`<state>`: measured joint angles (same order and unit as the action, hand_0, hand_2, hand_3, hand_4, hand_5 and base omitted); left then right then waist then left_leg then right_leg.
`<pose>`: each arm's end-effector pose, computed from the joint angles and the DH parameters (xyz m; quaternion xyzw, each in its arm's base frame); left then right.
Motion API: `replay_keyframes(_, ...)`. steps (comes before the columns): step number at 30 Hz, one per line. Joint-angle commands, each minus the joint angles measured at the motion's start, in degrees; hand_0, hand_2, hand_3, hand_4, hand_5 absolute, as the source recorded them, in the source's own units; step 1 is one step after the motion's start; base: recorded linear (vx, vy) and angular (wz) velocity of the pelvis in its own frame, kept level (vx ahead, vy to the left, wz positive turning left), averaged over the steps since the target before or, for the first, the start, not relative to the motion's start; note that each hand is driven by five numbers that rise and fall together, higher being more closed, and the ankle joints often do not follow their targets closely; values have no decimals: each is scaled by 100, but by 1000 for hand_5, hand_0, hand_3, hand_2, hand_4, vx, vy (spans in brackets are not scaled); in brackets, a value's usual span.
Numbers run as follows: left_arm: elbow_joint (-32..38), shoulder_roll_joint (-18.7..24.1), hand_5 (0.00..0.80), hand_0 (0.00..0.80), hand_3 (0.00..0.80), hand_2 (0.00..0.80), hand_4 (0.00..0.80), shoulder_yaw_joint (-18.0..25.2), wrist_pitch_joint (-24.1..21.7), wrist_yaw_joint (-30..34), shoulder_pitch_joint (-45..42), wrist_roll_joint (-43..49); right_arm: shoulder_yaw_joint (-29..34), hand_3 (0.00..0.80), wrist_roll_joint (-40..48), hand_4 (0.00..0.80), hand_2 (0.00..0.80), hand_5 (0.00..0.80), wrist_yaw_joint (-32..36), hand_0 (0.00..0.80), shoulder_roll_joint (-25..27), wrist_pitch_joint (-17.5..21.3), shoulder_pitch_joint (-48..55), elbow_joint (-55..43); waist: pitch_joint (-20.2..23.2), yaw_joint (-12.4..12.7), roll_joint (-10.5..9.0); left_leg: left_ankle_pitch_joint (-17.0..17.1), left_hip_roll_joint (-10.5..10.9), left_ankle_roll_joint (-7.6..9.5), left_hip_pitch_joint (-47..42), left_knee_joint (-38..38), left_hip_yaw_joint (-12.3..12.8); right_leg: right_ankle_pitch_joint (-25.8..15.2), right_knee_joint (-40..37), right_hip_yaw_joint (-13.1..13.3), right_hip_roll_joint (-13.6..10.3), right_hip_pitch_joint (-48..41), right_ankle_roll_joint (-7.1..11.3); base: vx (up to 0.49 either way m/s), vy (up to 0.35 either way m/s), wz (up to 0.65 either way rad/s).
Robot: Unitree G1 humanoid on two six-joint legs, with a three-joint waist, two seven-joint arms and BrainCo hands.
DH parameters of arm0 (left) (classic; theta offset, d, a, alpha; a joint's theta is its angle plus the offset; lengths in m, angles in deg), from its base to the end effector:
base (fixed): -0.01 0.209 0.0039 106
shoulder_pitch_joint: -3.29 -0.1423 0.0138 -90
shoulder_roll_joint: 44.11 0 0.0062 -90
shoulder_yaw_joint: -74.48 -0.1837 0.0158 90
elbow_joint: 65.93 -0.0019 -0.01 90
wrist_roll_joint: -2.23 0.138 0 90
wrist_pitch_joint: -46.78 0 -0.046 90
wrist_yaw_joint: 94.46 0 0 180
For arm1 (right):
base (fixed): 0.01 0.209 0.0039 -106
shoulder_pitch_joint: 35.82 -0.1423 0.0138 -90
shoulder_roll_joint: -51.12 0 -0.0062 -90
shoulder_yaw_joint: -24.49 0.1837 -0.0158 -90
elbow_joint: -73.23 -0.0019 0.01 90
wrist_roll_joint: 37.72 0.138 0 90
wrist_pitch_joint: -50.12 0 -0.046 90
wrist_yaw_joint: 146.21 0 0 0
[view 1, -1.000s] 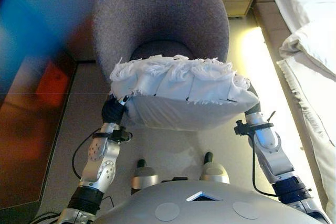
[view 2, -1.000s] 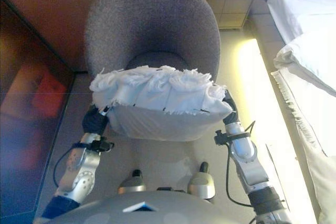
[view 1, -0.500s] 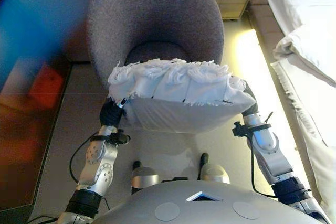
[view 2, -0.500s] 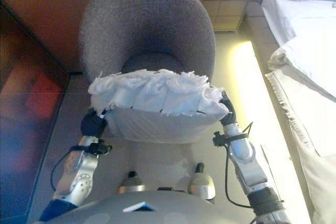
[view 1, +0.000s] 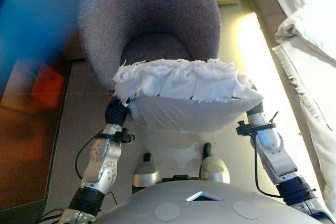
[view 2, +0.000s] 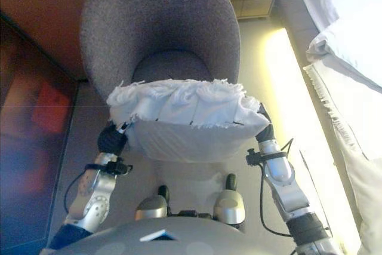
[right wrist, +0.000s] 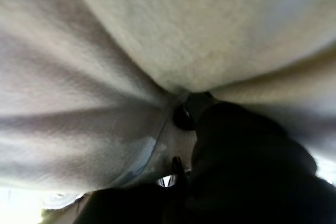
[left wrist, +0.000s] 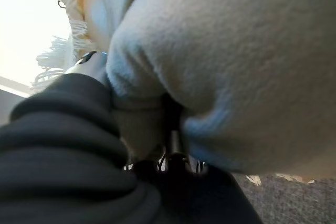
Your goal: Pick up the cushion and take it to the sofa
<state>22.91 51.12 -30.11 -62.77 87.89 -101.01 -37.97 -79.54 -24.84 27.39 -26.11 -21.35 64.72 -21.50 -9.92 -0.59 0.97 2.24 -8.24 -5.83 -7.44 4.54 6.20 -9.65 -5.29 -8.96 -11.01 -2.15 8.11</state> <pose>0.1419 0.1894 0.0103 -0.1822 0.0141 -0.0399 0.9824 0.1592 -0.1966 0.0425 -0.0962 -0.0696 0.0776 0.9899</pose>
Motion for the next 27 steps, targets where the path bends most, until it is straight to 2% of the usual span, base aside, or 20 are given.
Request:
replay_keyframes(1,724,-60,800,800,800,800,800,-134,-647,131,851,170,-123,800,-96,800,800,800,179,800,-228,564,-547,-805,281,28,-259,-322,97,17,-13,-155,61,850,112,-243,204,-639,-75,42,10,10)
replay_keyframes(10,692,-38,800,800,800,800,800,-31,-567,285,841,135,-8,800,92,800,800,800,370,800,-456,497,-497,-876,372,-23,-282,-371,194,143,-83,45,92,900,137,-156,337,-602,-109,13,-27,2)
replay_keyframes(15,720,-28,800,800,800,800,800,-10,-552,304,829,77,-5,800,56,800,800,800,333,800,-408,426,-506,-925,304,-67,-330,-329,43,85,-105,-105,154,966,220,8,459,-563,-209,6,-94,-4)
replay_keyframes(16,734,-46,800,800,800,800,800,12,-582,297,812,56,-31,800,56,800,800,800,341,800,-375,430,-558,-923,233,-59,-410,-363,-76,20,22,-594,206,945,297,34,429,-517,-252,-24,-79,-5)
replay_keyframes(17,735,-47,800,800,800,800,800,16,-586,301,813,53,-33,800,59,800,800,800,344,800,-372,435,-565,-921,231,-61,-414,-392,-93,12,71,-685,203,945,312,34,430,-499,-259,-53,-141,-6)
replay_keyframes(18,715,-38,800,800,800,800,800,29,-704,375,778,18,-74,800,106,800,800,800,347,800,-294,500,-612,-914,102,-34,-531,-186,-275,-46,411,-1631,228,941,434,39,404,-447,-368,-36,-145,-12)
replay_keyframes(19,674,-40,800,800,800,800,800,15,-750,416,763,16,-99,800,110,800,800,800,317,800,-265,536,-639,-872,24,-16,-561,-37,-372,-57,670,-2085,195,952,512,32,421,-427,-441,-33,-179,-16)
replay_keyframes(21,608,-74,800,800,800,800,800,0,-743,487,768,-84,-138,800,168,800,800,800,283,800,-205,586,-721,-772,-154,33,-610,122,-420,-28,1105,-2763,126,984,632,117,456,-465,-549,50,-104,-17)
replay_keyframes(22,586,-112,800,800,800,800,800,24,-736,605,762,-122,-161,800,215,800,800,800,303,800,-188,632,-741,-734,-217,91,-605,62,-279,13,1226,-2764,51,1027,682,157,467,-505,-548,144,-15,-15)
replay_keyframes(25,673,-131,800,800,800,800,800,41,-811,587,683,-191,-215,800,164,800,800,800,397,800,-213,631,-774,-742,-261,262,-407,30,177,90,1293,-1992,-151,1220,700,315,597,-644,-451,229,73,-31)
replay_keyframes(27,713,-123,800,800,800,800,800,-31,-828,437,722,-219,-283,800,92,800,800,800,327,800,-209,591,-813,-812,-262,386,-263,249,292,84,1460,-1267,-134,1375,604,450,724,-874,-413,341,93,-76)
